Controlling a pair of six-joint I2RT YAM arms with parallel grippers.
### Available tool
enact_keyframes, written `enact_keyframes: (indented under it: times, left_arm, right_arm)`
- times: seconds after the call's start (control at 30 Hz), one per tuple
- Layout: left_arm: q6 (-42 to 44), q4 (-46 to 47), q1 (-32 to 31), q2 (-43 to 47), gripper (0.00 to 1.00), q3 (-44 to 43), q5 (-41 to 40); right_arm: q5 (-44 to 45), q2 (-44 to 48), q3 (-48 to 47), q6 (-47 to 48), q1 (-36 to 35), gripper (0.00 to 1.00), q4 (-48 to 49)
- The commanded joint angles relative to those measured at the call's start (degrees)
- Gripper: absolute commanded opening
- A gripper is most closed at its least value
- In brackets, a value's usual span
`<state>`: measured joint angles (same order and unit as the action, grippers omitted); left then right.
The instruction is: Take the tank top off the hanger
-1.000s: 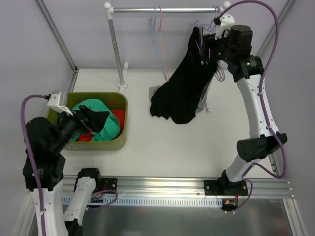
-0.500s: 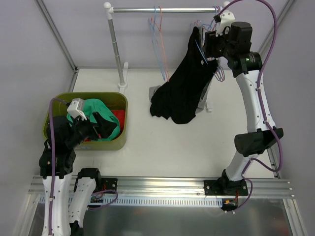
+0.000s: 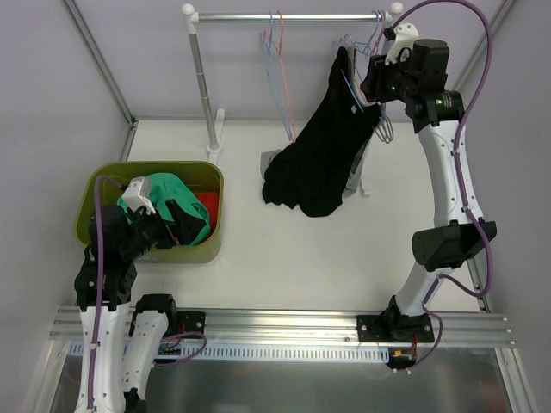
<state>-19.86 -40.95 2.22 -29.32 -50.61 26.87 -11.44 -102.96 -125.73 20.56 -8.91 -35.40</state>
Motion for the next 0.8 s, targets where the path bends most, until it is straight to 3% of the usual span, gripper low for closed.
enact_keyframes:
  times: [0.0, 0.17, 0.6, 0.77]
  left_arm:
    - [1.4, 2.28, -0.11, 0.41, 0.98, 0.6, -0.51]
    - [1.31, 2.54, -0.2, 0.58, 0.99, 1.21, -0.59]
    - [1.22, 3.42, -0.55, 0.23, 0.99, 2.18, -0.68]
    - [1.22, 3.68, -0.55, 0.32, 0.99, 2.27, -0.59]
  right_arm:
    - [-4.03, 0.39, -0.3, -2.1, -0.15, 0.45, 2.26]
    - [-4.03, -0.84, -0.04, -2.97, -0.23, 0.4, 2.44]
    - [-1.65, -0.76, 1.63, -12.99, -0.76, 0.02, 6.21]
    - [-3.94, 1.09, 1.89, -15.8, -1.64, 0.0, 8.58]
